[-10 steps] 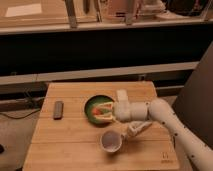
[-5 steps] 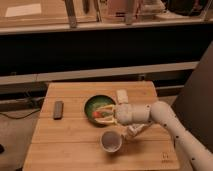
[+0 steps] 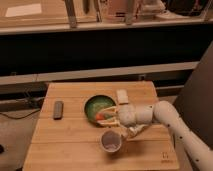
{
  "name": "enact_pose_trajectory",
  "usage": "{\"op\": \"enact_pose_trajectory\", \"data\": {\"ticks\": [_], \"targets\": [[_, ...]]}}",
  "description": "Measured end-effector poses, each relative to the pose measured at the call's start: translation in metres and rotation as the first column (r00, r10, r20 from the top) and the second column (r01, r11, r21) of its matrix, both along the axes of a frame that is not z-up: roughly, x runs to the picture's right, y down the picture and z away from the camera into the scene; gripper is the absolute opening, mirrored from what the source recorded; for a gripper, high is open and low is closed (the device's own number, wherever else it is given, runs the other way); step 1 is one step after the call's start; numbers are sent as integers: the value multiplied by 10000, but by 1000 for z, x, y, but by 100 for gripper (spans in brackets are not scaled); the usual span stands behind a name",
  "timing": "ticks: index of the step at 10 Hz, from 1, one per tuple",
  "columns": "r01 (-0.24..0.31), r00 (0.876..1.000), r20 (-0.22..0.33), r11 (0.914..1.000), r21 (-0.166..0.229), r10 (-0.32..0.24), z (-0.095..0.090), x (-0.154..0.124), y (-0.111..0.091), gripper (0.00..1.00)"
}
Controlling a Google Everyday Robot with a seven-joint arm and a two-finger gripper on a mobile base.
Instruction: Place the pepper in the ceramic cup
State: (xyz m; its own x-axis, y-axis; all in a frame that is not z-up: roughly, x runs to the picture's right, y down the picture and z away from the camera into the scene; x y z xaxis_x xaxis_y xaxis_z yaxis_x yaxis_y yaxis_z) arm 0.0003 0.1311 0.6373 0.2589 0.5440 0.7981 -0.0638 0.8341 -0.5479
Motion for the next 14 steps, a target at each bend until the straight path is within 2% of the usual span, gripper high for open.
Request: {"op": "enact_pose_trajectory", "data": {"ticks": [9,14], "targets": [[226,9996,168,9983,-529,-217,-7,-8,18,0],[252,9995,227,9970,-735,-236,-1,-13,35,0]]}}
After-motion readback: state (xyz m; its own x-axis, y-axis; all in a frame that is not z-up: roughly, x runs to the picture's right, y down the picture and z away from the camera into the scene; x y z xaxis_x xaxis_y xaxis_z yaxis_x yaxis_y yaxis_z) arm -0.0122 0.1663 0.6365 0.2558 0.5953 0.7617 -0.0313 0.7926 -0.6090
